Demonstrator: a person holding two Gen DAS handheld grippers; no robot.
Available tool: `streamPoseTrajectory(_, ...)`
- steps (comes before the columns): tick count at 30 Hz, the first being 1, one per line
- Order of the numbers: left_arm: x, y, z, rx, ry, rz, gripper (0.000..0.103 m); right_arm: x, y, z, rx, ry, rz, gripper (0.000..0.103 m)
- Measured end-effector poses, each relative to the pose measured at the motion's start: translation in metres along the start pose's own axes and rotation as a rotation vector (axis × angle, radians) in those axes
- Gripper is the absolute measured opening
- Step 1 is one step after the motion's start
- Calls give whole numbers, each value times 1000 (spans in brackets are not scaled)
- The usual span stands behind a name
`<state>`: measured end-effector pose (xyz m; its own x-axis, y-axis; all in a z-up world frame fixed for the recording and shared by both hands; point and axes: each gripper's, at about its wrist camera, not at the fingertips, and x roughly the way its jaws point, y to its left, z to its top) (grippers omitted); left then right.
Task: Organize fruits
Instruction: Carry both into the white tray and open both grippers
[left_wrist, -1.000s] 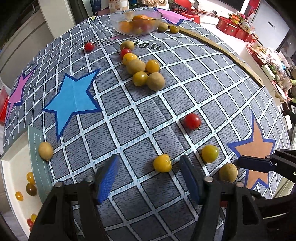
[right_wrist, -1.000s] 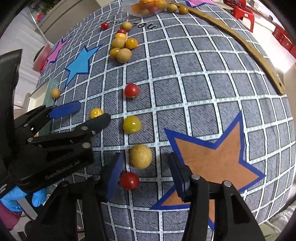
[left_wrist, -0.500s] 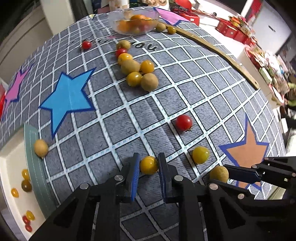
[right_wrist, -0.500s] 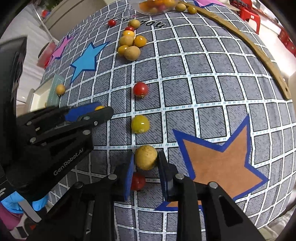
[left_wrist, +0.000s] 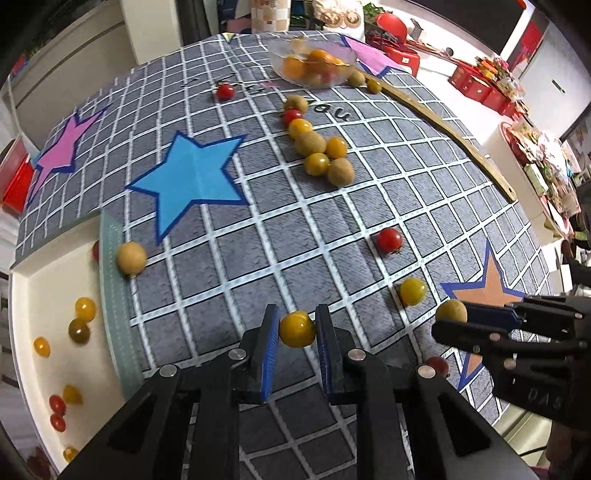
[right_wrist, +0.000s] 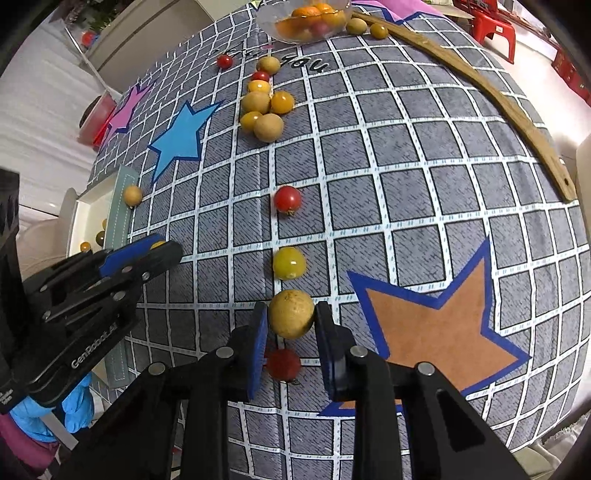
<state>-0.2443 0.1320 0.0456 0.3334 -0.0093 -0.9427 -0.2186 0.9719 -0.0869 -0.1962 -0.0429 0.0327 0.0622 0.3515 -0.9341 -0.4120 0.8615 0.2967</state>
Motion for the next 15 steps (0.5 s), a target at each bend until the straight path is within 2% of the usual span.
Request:
streamPoseTrajectory(8, -14, 27, -17, -59, -17, 29, 21, 1, 25, 8, -55, -3, 0, 28)
streamPoseTrajectory(15, -29, 61, -36, -143, -35, 62, 21, 6, 63, 12, -131, 5, 15, 28)
